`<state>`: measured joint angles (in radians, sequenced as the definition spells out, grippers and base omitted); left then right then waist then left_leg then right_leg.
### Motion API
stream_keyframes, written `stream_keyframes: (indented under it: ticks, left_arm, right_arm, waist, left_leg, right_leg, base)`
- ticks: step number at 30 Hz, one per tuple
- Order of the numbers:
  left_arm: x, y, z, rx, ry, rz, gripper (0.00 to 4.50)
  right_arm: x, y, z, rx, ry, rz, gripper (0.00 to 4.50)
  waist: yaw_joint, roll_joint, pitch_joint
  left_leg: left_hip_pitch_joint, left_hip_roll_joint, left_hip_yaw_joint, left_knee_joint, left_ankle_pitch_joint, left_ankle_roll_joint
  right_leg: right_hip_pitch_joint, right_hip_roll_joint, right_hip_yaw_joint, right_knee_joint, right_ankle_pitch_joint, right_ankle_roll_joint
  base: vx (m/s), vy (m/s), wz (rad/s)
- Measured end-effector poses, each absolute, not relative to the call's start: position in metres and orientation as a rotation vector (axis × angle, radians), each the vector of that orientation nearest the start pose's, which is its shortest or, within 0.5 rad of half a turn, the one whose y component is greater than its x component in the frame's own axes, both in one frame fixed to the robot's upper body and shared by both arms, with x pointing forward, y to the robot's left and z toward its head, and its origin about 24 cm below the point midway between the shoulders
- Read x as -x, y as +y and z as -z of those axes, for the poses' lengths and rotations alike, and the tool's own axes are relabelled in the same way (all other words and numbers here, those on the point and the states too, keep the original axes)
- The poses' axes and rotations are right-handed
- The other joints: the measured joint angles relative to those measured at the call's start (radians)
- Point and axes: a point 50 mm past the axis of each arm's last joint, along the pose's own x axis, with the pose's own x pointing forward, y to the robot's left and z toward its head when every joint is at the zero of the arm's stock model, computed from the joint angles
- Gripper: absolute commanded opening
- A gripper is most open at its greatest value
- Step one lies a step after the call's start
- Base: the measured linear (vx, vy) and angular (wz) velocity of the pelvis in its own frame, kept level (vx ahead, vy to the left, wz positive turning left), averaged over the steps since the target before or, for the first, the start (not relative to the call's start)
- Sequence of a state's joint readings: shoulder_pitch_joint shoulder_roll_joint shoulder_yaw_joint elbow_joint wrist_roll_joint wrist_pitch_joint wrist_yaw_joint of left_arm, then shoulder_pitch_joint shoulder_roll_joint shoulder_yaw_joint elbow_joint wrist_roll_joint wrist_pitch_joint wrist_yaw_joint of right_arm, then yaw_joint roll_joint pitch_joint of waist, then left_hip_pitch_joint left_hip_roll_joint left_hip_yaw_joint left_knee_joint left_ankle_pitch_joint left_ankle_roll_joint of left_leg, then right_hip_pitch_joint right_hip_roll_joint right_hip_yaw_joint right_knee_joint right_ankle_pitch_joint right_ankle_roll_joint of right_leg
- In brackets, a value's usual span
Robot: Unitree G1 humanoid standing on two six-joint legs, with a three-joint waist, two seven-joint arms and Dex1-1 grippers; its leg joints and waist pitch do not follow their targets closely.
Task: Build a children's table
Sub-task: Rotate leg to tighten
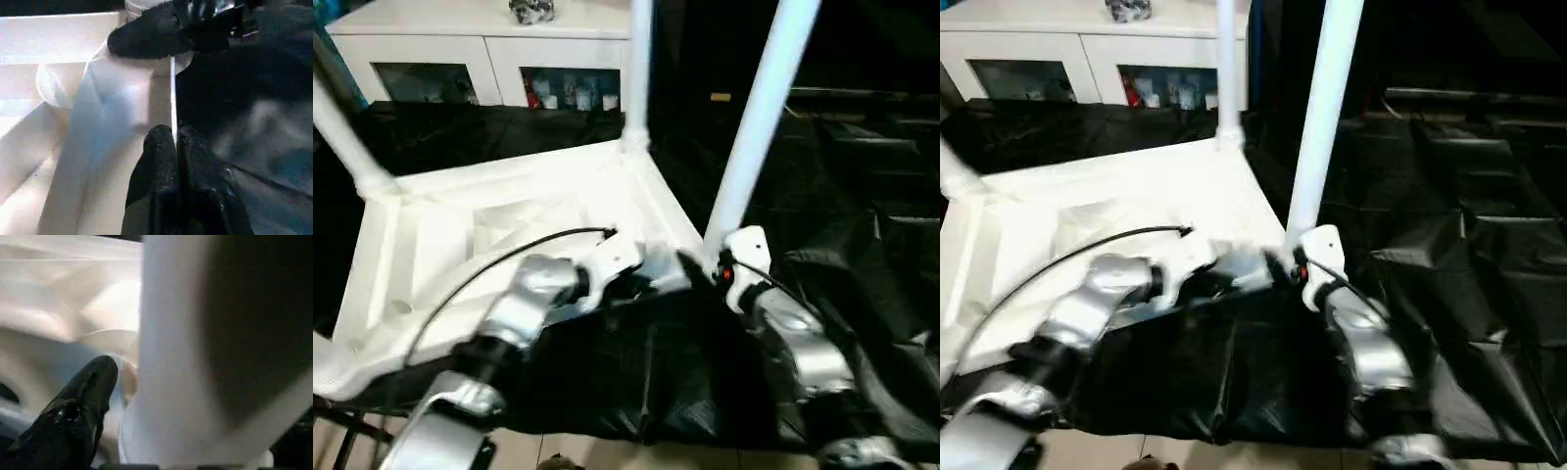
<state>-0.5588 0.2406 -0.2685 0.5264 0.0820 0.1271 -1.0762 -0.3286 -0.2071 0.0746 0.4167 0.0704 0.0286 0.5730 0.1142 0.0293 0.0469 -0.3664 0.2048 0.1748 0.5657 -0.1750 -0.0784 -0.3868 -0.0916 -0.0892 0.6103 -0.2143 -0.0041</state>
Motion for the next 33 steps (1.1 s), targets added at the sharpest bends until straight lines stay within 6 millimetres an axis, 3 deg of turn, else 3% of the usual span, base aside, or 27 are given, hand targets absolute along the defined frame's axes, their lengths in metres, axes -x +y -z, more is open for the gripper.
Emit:
stream_keyframes:
  ticks: [9,16,26,29,33]
  left_arm:
    - [-0.307,0.120,-0.051,-0.390,0.404,1.431,0.00]
    - [-0.302,0.129,-0.051,-0.385,0.436,1.531,0.00]
    - [-0.303,0.131,-0.053,-0.404,0.435,1.552,0.00]
    - [-0.304,0.129,-0.051,-0.404,0.430,1.527,0.00]
    - [-0.310,0.123,-0.050,-0.402,0.407,1.410,0.00]
  right_arm:
    - [-0.282,-0.154,-0.038,0.194,0.245,-1.045,3.82]
    - [-0.272,-0.160,-0.042,0.191,0.318,-1.245,3.25]
    - [-0.272,-0.156,-0.042,0.183,0.310,-1.261,2.75]
    - [-0.272,-0.156,-0.038,0.155,0.298,-1.199,2.75]
    - [-0.282,-0.152,-0.033,0.115,0.255,-0.972,2.74]
  waist:
    - [0.001,-0.003,0.002]
    - [0.007,-0.004,0.003]
    - [0.010,-0.005,0.003]
    - [0.010,-0.005,0.003]
    - [0.001,-0.005,0.003]
  left_leg:
    - [-0.002,0.000,0.000,0.004,0.001,0.002]
    - [-0.002,0.001,0.000,0.004,0.001,0.003]
    - [-0.002,0.002,0.000,0.004,0.001,0.003]
    - [-0.002,0.002,0.000,0.004,0.001,0.002]
    - [0.000,0.002,0.000,0.004,-0.001,-0.002]
  right_leg:
    - [-0.002,0.000,-0.001,0.000,0.000,0.000]
    - [-0.002,0.000,-0.001,0.000,0.000,0.000]
    - [-0.002,0.000,-0.002,0.001,0.001,-0.001]
    - [-0.001,0.000,-0.002,0.001,0.001,-0.001]
    - [0.000,0.000,-0.002,0.002,0.002,-0.002]
  base:
    - [0.000,0.000,0.00]
    - [0.000,0.000,0.00]
    - [0.000,0.000,0.00]
    - [0.000,0.000,0.00]
    - [0.000,0.000,0.00]
